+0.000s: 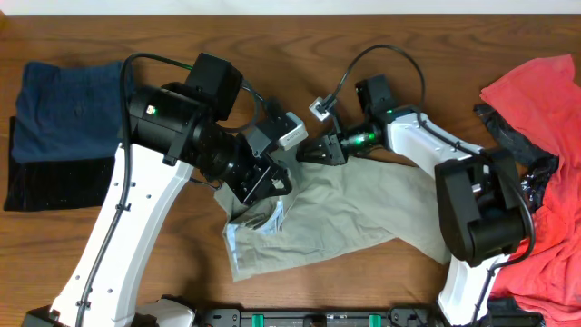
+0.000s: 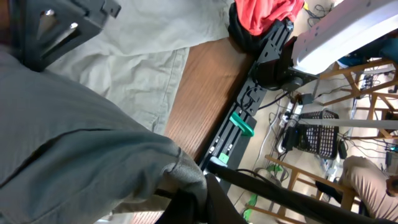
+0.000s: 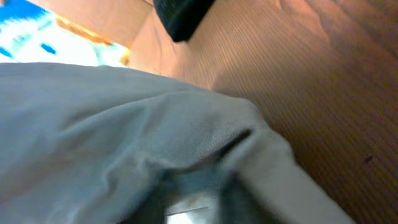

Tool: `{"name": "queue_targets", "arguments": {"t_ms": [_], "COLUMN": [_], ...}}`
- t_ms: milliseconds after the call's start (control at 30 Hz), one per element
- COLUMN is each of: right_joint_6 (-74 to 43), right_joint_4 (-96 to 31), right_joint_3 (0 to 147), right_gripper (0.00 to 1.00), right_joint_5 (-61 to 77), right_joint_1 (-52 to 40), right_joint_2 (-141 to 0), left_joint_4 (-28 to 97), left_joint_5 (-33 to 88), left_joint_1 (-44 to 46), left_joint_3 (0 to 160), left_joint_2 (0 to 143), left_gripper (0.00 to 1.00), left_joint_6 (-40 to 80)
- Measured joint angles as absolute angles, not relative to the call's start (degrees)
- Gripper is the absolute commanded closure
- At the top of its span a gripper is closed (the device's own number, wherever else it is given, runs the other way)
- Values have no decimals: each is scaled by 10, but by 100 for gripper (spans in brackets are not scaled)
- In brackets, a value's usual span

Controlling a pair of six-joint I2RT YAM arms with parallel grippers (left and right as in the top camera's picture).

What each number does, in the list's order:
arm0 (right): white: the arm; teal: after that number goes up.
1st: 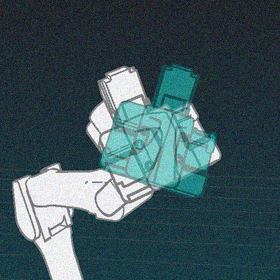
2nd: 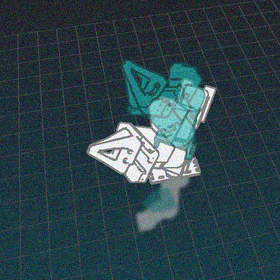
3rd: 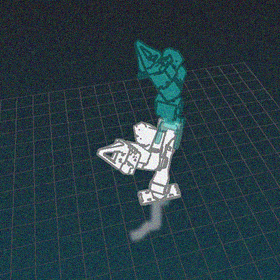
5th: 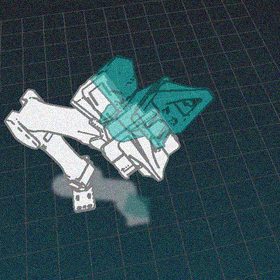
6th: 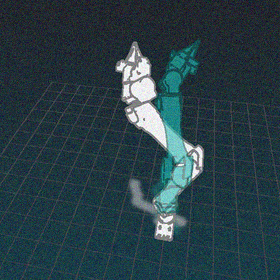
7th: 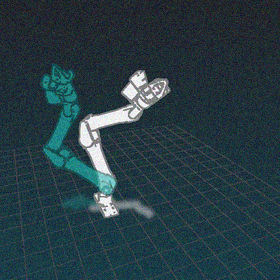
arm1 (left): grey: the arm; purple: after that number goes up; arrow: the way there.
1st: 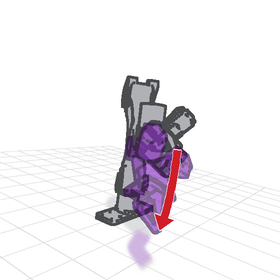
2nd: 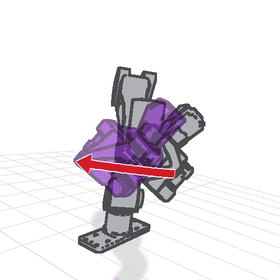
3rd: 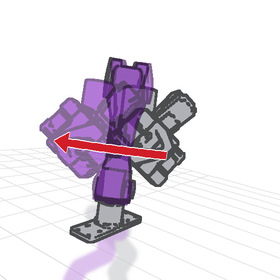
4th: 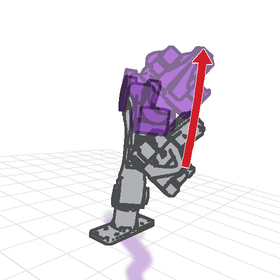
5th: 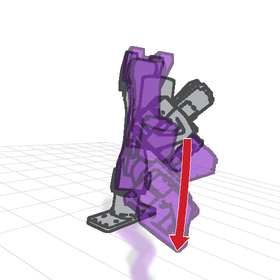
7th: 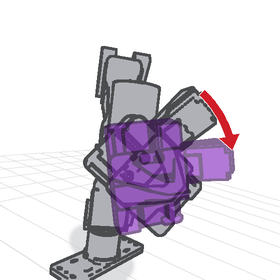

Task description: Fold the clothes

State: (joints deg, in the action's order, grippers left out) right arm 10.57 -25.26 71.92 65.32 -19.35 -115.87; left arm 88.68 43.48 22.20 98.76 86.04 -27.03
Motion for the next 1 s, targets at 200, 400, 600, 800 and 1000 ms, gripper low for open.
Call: {"name": "queue_targets", "arguments": {"t_ms": [200, 400, 600, 800, 1000], "right_joint_6": [83, 43, 9, -50, -20], "right_joint_4": [-286, -362, -451, -552, -681], "right_joint_3": [719, 729, 793, 841, 846], "right_gripper": [99, 99, 99, 99, 63], "right_joint_5": [530, 428, 321, 178, 161], "right_joint_1": [-207, -168, -77, -24, -26], "right_joint_2": [-1159, -1145, -1031, -856, -781], "left_joint_4": [882, 769, 542, 475, 578], "left_joint_5": [405, 335, 245, 212, 154], "left_joint_1": [222, 222, 222, 222, 222], "left_joint_3": [988, 988, 988, 988, 984], "left_joint_2": [860, 860, 861, 861, 862], "left_gripper": [94, 94, 94, 94, 94], "left_joint_6": [-269, -214, -124, -57, -34]}}
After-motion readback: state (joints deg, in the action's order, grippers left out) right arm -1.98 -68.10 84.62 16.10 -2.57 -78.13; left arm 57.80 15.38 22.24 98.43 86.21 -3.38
